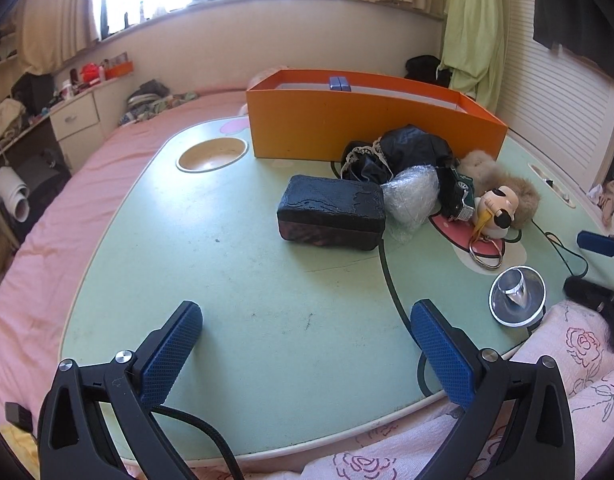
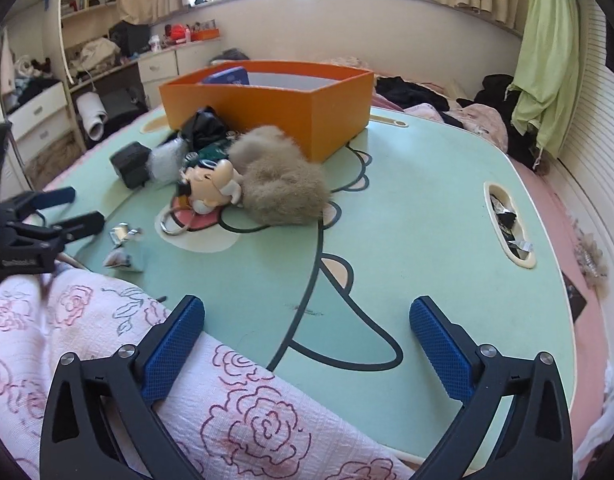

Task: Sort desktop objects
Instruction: 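Grasp the silver cup on the table with the right gripper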

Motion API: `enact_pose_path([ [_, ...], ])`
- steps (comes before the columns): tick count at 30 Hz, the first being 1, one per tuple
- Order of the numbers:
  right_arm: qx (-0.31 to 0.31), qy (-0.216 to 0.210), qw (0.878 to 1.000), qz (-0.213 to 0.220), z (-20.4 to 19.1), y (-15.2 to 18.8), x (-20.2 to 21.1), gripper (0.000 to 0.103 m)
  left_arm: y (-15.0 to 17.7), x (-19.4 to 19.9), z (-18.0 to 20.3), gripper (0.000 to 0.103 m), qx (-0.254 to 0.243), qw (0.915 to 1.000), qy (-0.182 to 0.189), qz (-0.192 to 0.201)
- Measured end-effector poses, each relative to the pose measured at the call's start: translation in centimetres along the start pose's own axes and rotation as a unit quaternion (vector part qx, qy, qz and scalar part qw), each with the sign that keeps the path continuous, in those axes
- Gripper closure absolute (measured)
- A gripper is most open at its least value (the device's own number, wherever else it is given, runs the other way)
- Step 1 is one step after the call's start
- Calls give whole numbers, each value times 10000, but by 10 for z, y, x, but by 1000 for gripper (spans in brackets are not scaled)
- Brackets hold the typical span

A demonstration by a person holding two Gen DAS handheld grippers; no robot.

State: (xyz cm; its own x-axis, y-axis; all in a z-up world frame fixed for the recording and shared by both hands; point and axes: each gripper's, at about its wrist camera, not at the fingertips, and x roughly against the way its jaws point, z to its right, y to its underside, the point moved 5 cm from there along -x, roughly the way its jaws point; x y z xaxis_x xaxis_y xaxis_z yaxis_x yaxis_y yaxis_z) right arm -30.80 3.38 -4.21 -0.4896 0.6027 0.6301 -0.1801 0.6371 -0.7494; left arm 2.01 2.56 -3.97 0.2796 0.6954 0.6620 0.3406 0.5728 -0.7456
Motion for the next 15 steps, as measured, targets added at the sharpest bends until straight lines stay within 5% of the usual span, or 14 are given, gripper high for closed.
enact_pose_path([
  [2, 51, -281, 9991, 313, -7, -7, 14, 25, 0, 0, 0, 0, -2, 10000, -1, 1],
  [5, 460, -765, 9946, 525, -36, -19, 28, 27, 0, 0, 0, 0, -3, 10000, 1, 4],
  [10, 1180, -1104, 9867, 162, -82, -40, 11, 27, 0, 0, 0, 0, -5, 10000, 2, 4],
  [12, 1217, -1149, 9857, -190, -89, -45, -9, 41, 1, 0, -1, 0, -5, 10000, 1, 4],
  [13, 1228, -1143, 9852, -359, -91, -45, -18, 67, 1, 0, -1, 0, -3, 10000, 3, 2],
  [15, 1271, -1079, 9846, -529, -93, -41, -30, 74, 1, 0, 0, 0, -5, 10000, 5, 13],
])
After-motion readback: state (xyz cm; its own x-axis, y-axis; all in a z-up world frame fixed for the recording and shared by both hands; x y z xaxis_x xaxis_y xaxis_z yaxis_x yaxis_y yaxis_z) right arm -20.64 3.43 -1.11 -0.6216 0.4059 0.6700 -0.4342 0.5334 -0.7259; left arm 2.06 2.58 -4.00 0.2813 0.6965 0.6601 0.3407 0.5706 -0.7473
